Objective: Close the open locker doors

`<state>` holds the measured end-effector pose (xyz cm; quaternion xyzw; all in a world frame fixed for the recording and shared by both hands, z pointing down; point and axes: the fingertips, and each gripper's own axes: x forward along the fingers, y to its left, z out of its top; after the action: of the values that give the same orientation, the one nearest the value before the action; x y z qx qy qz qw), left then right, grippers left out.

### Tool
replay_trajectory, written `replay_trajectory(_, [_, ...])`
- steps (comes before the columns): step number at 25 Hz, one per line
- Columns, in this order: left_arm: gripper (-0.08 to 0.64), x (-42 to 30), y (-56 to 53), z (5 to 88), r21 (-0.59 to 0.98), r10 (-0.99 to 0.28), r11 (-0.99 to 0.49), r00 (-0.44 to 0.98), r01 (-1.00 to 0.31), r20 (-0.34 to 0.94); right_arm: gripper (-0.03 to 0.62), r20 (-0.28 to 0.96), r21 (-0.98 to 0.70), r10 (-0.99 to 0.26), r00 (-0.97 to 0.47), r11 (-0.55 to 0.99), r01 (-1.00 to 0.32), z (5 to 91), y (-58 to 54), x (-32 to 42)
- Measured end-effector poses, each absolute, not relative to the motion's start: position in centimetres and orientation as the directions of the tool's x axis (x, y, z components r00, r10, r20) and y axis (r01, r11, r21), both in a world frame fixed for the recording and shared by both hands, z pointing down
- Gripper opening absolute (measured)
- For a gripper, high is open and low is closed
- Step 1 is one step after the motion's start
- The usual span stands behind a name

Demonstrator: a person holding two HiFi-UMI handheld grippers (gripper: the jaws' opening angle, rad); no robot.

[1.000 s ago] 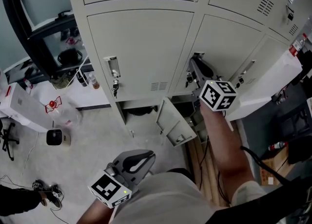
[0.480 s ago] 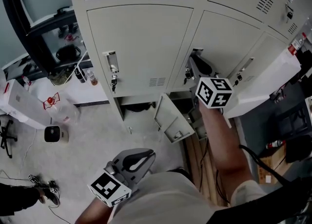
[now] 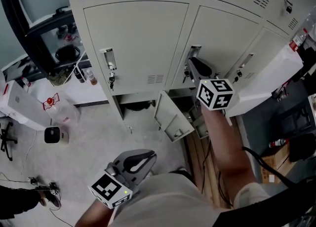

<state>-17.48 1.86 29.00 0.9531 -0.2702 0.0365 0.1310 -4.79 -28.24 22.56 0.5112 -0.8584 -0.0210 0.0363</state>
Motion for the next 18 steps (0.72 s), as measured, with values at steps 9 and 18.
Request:
replay_trajectory(9, [0.031, -15.0, 2.2, 29.5, 0.238, -0.469, -0.837, 0.87, -0.493, 0.153, 0.048, 0.03, 0.142, -0.854, -0.519, 0.518, -0.844, 22.6, -24.6, -3.0])
replay_trajectory(18, [0.031, -9.8, 1.2, 30.3, 0.235, -0.449, -0.846, 0.878, -0.478, 0.167, 0.048, 0.092, 0.145, -0.787, -0.611, 0.617, -0.773, 28.0, -18.3, 1.4])
